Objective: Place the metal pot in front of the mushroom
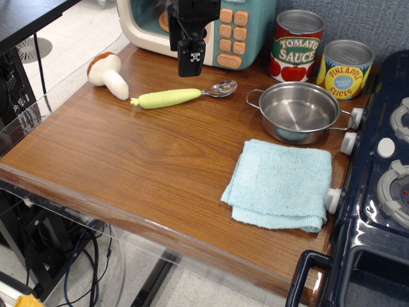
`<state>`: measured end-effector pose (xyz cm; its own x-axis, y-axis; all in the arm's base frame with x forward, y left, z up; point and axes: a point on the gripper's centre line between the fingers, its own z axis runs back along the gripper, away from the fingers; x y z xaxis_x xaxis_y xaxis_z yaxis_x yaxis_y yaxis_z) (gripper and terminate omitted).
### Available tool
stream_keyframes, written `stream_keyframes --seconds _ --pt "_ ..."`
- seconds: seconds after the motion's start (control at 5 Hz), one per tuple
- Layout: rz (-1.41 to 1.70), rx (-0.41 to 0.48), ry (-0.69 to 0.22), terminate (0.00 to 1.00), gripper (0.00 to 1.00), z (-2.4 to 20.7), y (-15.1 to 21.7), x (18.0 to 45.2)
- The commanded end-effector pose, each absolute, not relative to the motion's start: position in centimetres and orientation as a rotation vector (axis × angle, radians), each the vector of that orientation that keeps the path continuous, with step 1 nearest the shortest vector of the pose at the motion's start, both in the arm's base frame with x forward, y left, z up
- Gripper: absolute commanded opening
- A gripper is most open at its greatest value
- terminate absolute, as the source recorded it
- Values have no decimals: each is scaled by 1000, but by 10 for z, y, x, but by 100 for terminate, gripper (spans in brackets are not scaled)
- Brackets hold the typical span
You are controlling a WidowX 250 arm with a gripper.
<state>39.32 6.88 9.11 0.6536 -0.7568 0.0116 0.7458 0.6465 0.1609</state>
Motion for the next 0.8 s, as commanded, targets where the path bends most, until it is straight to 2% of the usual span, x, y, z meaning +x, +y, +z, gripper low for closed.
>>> stream_keyframes --seconds 0.0,0.4,0.6 --pt "-856 147 -80 0 100 91 69 393" --pt "-1023 144 -105 0 100 96 50 398" --pt "-1157 189 -169 0 100 113 30 400"
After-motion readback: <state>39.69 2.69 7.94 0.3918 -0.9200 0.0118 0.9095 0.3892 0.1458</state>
